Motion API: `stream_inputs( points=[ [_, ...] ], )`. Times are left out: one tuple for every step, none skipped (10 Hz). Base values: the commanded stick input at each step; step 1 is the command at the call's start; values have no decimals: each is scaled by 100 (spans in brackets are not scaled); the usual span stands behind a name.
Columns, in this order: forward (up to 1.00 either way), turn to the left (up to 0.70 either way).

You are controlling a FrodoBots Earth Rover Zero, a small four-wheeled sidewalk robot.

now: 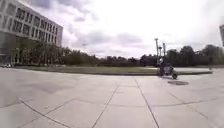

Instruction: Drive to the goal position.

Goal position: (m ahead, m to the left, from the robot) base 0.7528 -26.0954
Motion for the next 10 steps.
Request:
stream_inputs(
  points=[
    [0, -70],
    [0, -70],
    [0, -70],
    [0, -70],
    [0, -70],
    [0, -70],
    [0, -70],
    [0, -70],
    [0, -70],
    [0, -70]
  ],
)
